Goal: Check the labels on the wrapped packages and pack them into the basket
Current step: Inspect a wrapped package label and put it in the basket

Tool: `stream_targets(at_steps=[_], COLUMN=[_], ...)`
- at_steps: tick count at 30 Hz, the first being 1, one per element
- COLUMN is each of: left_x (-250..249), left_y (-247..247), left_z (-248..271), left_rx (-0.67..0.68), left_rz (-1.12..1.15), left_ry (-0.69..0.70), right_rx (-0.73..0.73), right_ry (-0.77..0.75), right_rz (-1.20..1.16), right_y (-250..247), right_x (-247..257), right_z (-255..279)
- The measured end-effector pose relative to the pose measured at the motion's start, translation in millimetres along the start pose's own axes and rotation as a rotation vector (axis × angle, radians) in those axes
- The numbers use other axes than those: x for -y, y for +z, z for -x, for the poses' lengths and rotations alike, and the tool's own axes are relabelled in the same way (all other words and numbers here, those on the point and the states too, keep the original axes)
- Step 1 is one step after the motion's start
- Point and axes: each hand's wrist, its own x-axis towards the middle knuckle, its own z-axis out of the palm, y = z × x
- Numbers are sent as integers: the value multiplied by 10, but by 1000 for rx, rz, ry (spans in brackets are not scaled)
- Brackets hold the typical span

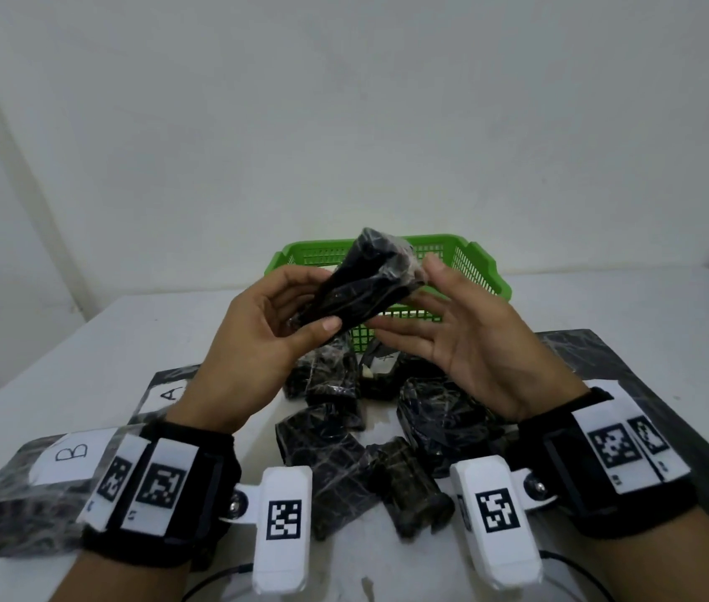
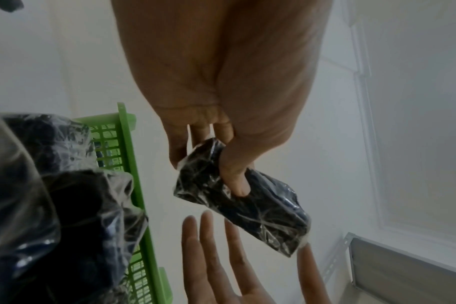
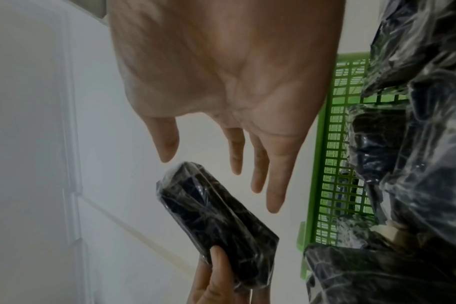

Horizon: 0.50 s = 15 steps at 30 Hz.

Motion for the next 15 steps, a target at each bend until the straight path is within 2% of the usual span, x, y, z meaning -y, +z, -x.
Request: stream_targets(at_steps=[8,12,15], left_x=[5,11,-12], left_y=[41,41,13], left_z=[7,17,19], left_rx=[31,56,119], left_rz=[9,13,-9], left_ry=[5,-4,0], right_rx=[69,205,195], right_ry=[131,116,34], right_rz=[-50,-61,-3], right_y=[-31,-19,-16], right_x=[-4,-48,-81], right_z=[15,12,-8])
